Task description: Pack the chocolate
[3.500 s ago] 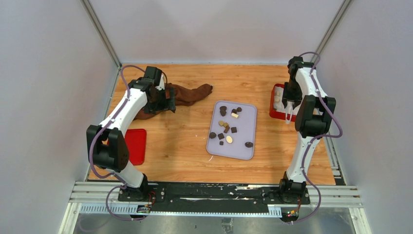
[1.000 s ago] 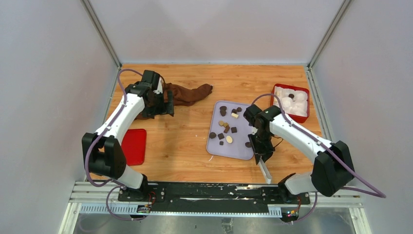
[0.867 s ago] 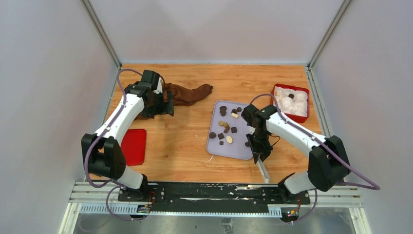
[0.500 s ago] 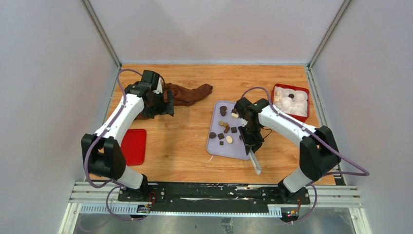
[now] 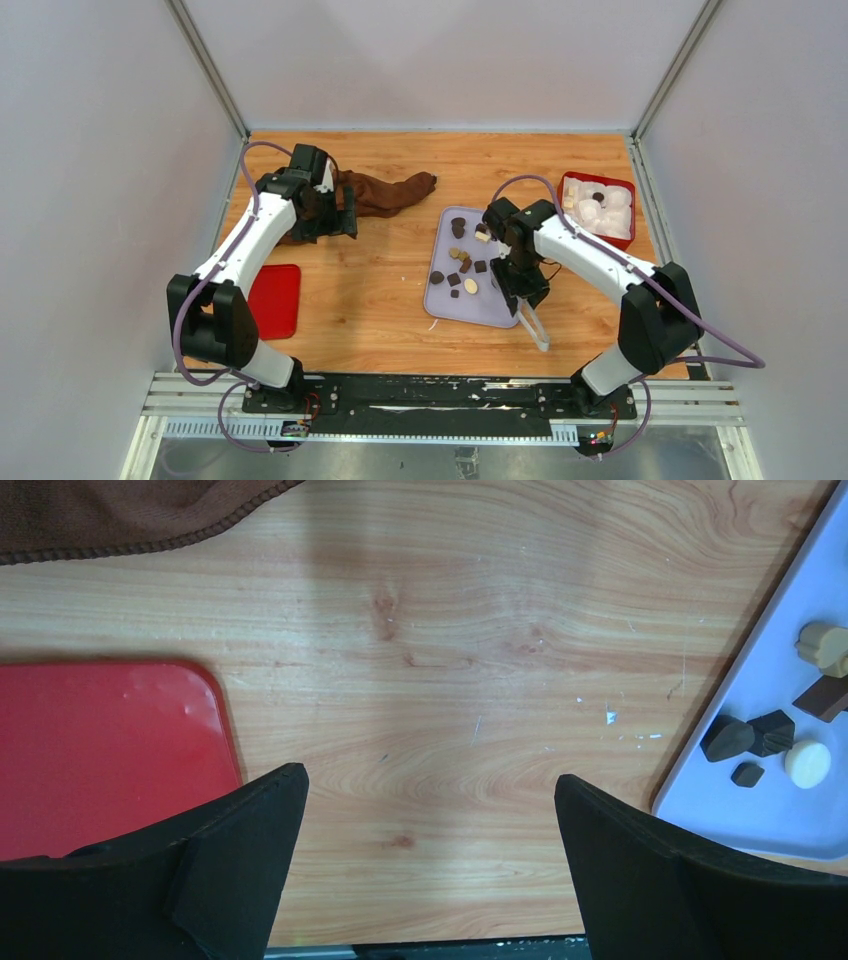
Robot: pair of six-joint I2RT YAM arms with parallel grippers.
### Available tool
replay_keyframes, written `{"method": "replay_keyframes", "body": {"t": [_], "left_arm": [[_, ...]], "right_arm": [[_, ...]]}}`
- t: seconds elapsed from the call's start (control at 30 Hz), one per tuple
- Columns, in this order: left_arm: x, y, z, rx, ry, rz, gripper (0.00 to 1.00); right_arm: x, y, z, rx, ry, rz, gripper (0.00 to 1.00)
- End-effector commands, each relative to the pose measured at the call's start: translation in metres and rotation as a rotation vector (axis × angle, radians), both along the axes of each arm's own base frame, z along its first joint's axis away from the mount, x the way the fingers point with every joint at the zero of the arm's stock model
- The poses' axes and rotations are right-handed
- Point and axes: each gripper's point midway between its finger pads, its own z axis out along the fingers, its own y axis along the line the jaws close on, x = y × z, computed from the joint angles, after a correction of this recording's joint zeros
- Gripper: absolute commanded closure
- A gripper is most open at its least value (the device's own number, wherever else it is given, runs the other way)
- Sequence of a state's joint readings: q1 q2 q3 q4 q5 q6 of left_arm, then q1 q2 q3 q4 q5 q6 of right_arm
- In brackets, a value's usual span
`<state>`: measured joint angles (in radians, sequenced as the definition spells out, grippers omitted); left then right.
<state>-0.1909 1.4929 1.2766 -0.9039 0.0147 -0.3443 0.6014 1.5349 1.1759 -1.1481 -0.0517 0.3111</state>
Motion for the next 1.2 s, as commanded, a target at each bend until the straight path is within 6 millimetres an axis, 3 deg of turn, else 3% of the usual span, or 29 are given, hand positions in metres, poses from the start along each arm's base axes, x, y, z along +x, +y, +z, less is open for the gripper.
{"method": "replay_keyframes", "body": {"t": [0.0,0.33,0.8,0.9,1.07,1.17], "left_arm": [[-0.002,0.002,0.002,0.002,-0.010,-0.002,0.00],[-0.003,0.002,0.002,0.000,-0.008,0.003,0.00],[-0.009,0.005,0.003,0.003,-0.016,0.023,0.00],[-0.010,0.005,0.004,0.001,-0.019,0.024,0.00],[-0.010,0.005,0.004,0.000,-0.019,0.026,0.00],[-0.008,0.004,0.003,0.001,-0.016,0.025,0.00]], "right_arm": [[-0.019,-0.012,0.003,-0.041,0.043,0.033,0.52],[-0.017,-0.031,-0.011,-0.162,0.071,0.074,0.52],[0.007,-0.019,-0.021,-0.152,0.058,0.127,0.52],[0.009,-0.017,-0.018,-0.147,0.049,0.130,0.64],[0.010,-0.016,-0.009,-0.140,0.038,0.124,0.99],[0.015,-0.016,0.001,-0.139,0.007,0.118,1.00]]}}
